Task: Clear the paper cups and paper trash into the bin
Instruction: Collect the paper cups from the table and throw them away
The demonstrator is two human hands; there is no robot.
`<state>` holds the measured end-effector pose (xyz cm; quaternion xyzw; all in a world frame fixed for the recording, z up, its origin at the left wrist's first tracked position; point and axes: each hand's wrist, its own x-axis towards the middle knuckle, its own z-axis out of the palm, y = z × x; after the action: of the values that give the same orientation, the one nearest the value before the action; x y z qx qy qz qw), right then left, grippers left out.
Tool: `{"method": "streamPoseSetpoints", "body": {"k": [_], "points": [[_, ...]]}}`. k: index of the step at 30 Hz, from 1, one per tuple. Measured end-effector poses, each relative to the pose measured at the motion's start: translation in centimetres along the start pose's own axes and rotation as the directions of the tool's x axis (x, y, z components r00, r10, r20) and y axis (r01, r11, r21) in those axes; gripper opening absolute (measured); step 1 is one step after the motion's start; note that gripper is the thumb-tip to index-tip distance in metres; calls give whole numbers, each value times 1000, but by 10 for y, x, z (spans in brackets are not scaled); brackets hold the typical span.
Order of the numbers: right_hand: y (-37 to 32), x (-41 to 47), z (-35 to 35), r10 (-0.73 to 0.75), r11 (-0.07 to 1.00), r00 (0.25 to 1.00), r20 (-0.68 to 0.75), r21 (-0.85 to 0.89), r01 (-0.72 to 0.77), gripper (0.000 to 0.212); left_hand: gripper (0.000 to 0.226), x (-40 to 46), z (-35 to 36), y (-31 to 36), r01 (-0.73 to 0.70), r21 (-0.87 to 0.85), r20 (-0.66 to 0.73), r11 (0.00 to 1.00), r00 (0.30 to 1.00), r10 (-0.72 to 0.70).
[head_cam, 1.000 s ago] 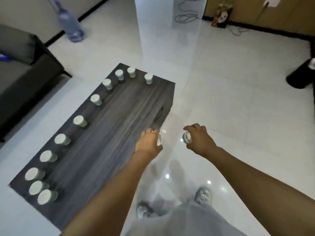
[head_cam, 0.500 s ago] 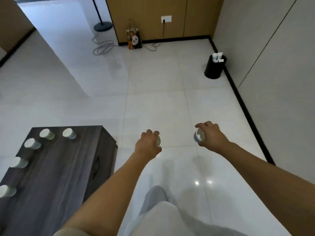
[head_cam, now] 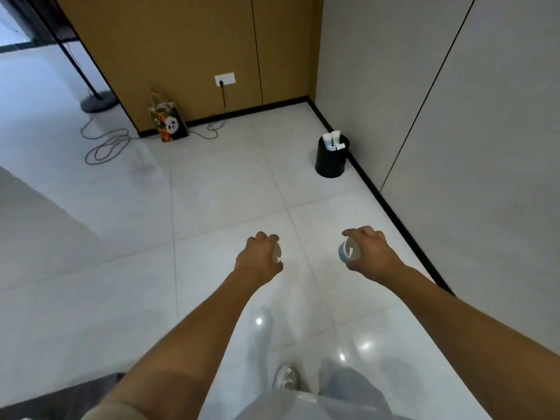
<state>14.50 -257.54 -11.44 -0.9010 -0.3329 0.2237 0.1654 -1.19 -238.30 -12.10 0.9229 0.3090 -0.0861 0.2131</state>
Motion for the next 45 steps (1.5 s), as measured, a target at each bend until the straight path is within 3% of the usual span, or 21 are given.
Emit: {"method": "streamPoseSetpoints", "body": {"k": [12,20,34,45], "points": [[60,259,-96,112,994,994,-4,2,-112,69,59,297,-67,79,-134,-10,12,991,991,134],[88,453,-190,105,994,994,7,-10,-105,70,61,479,-108,126,-101,-42,8,994,995,101],[127,732,-280,158,987,985,71,18,-159,68,61,803,-154,170,-62,-61,130,996,989,70],[171,908,-334,134,991,982,136,-1,-135,67,53,986,-171,208,9,-112,186,994,983,12]]}}
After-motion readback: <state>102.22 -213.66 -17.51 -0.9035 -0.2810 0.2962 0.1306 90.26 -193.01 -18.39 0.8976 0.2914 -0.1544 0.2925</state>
